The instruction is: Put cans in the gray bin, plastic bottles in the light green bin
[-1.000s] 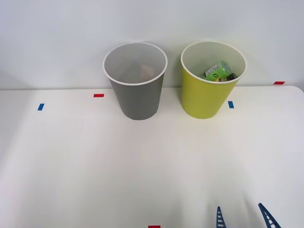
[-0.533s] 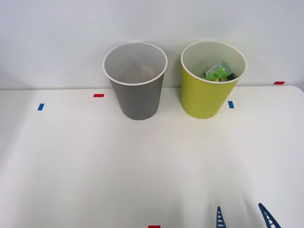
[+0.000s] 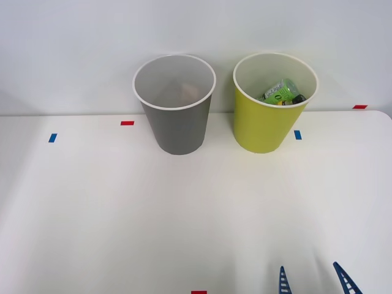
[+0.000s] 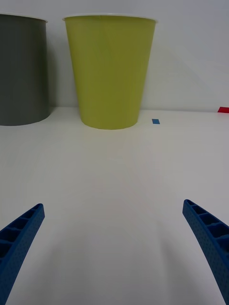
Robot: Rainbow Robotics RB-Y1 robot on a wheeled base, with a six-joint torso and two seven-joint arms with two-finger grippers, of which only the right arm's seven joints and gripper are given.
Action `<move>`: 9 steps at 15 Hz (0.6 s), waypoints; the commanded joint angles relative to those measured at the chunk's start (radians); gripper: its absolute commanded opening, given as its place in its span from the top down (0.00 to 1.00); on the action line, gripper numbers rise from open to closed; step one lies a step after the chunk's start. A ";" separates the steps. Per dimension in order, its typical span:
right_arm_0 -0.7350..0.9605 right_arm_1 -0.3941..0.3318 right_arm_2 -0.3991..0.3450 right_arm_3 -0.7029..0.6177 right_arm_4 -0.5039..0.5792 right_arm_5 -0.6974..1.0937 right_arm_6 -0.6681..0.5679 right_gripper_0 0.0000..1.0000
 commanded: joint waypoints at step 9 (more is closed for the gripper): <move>0.000 0.000 0.000 0.000 0.000 0.000 0.000 0.00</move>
